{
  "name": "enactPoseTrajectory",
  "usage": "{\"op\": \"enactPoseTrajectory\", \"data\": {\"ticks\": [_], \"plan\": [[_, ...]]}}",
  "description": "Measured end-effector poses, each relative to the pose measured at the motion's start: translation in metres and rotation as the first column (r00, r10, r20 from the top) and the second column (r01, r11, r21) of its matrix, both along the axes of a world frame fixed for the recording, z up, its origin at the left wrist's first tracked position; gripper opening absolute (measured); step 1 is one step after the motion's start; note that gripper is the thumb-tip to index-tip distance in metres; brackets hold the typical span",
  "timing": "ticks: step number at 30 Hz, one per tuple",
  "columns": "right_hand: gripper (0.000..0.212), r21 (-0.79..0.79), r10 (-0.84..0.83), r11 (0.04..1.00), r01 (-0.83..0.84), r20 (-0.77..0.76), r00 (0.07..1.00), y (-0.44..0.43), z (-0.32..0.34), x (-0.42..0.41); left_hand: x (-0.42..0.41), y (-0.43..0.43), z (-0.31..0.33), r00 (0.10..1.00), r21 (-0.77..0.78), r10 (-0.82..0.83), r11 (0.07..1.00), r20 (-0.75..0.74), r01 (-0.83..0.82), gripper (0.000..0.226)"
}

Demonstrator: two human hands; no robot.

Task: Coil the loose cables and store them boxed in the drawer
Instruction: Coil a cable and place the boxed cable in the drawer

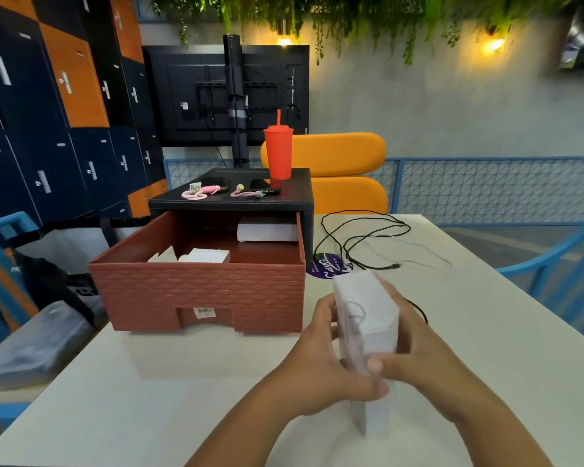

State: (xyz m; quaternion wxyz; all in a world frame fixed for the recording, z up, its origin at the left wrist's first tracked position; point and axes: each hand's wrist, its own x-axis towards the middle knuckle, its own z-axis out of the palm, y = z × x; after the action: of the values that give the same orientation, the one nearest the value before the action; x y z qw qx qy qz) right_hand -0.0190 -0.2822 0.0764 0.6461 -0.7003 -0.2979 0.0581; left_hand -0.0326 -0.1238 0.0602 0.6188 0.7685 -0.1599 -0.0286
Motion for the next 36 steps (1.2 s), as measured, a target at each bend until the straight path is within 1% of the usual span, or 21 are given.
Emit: {"op": "enactPoseTrajectory", "data": {"ticks": [2,4,6,9,11,14,17,19,21,24,26,27,29,30,32,34,35,36], "plan": [[0.099,-0.034,0.009,0.999,-0.010,-0.025,1.000,0.002,-0.012,0.004,0.003,0.005,-0.001,0.997,-0.032,-0.079,0.996,-0.009,0.078,0.097],[0.104,-0.060,0.023,0.998,-0.028,-0.082,0.996,0.001,-0.023,0.006,0.004,0.011,0.001,0.990,-0.032,-0.139,0.990,-0.023,0.138,0.103],[0.107,-0.085,0.056,0.994,-0.065,-0.103,0.993,-0.001,-0.032,0.008,0.006,0.017,0.006,0.984,-0.045,-0.176,0.984,-0.032,0.175,0.105],[0.106,-0.161,0.063,0.983,-0.082,-0.116,0.991,0.001,-0.040,0.008,0.008,0.026,0.015,0.982,-0.157,-0.179,0.973,-0.052,0.169,0.111],[0.109,-0.239,0.028,0.970,-0.050,-0.096,0.995,0.002,-0.043,0.010,0.009,0.030,0.021,0.987,-0.178,-0.151,0.974,-0.046,0.140,0.114],[0.112,-0.306,-0.060,0.951,0.051,-0.020,0.998,0.006,-0.039,0.013,0.008,0.038,0.032,0.993,-0.127,-0.117,0.985,-0.016,0.114,0.111],[0.113,-0.395,-0.115,0.907,0.149,0.107,0.988,0.007,-0.020,0.019,0.005,0.053,0.050,0.997,-0.077,-0.081,0.994,0.009,0.082,0.102],[0.111,-0.461,-0.113,0.864,0.201,0.212,0.971,0.008,-0.001,0.024,0.007,0.068,0.064,0.996,-0.029,-0.088,0.996,0.033,0.089,0.097],[0.113,-0.519,-0.101,0.816,0.254,0.305,0.947,0.009,0.019,0.029,0.008,0.080,0.079,0.996,0.037,-0.083,0.996,0.034,0.081,0.095],[0.110,-0.602,-0.037,0.726,0.332,0.449,0.893,0.018,0.047,0.038,0.010,0.096,0.101,0.997,0.212,-0.009,0.977,0.080,-0.008,0.095],[0.109,-0.656,0.038,0.649,0.386,0.535,0.844,0.027,0.062,0.043,0.008,0.101,0.115,0.987,0.393,0.057,0.912,0.153,-0.113,0.101],[0.110,-0.668,0.064,0.621,0.410,0.564,0.823,0.033,0.069,0.046,0.008,0.102,0.122,0.975,0.496,0.072,0.852,0.210,-0.170,0.102],[0.113,-0.668,0.095,0.598,0.444,0.608,0.788,0.043,0.080,0.052,0.010,0.103,0.133,0.942,0.681,0.025,0.685,0.334,-0.260,0.101],[0.112,-0.658,0.107,0.601,0.452,0.628,0.771,0.049,0.085,0.056,0.014,0.107,0.137,0.928,0.746,-0.018,0.601,0.373,-0.288,0.101],[0.112,-0.644,0.131,0.612,0.459,0.655,0.744,0.061,0.091,0.063,0.025,0.117,0.143,0.914,0.819,-0.066,0.473,0.401,-0.325,0.102],[0.111,-0.633,0.140,0.625,0.456,0.666,0.733,0.072,0.095,0.070,0.035,0.129,0.148,0.911,0.858,-0.078,0.376,0.405,-0.349,0.104],[0.109,-0.621,0.131,0.644,0.447,0.665,0.735,0.078,0.095,0.074,0.041,0.137,0.150,0.908,0.863,-0.078,0.352,0.412,-0.362,0.104],[0.107,-0.599,0.115,0.675,0.431,0.662,0.740,0.083,0.095,0.078,0.046,0.144,0.151,0.903,0.859,-0.078,0.351,0.423,-0.372,0.101]]}}
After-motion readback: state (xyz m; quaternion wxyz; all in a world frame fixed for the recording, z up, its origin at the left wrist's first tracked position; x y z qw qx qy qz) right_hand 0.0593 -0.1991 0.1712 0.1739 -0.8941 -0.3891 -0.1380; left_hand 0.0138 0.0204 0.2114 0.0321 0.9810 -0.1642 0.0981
